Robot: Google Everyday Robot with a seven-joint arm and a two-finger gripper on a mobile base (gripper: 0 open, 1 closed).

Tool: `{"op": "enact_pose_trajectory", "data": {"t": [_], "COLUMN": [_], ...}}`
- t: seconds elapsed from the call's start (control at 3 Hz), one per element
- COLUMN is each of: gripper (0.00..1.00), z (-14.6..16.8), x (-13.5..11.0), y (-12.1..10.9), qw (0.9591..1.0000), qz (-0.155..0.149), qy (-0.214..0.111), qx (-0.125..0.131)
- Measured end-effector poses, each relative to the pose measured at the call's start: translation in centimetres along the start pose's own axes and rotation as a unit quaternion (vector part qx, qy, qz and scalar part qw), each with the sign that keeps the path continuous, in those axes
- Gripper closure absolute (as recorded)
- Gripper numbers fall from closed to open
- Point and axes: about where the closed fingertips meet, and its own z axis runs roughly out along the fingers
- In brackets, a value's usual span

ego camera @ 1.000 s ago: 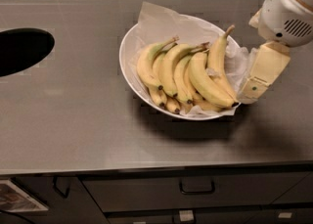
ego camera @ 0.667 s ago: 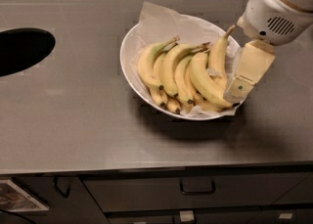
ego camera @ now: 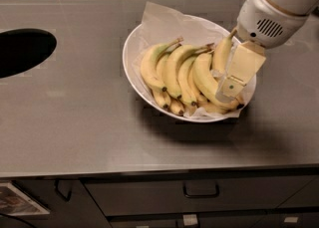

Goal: Pick banana from white bowl

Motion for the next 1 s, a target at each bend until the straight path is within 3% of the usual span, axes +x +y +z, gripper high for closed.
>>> {"op": "enact_pose_trajectory", "data": {"t": [1.0], "gripper": [0.00], "z": [2.5], "x": [-0.8], "y": [0.6], "qw": [0.9962], "qz": [0.066], "qy": [0.053], "qx": [-0.017]}}
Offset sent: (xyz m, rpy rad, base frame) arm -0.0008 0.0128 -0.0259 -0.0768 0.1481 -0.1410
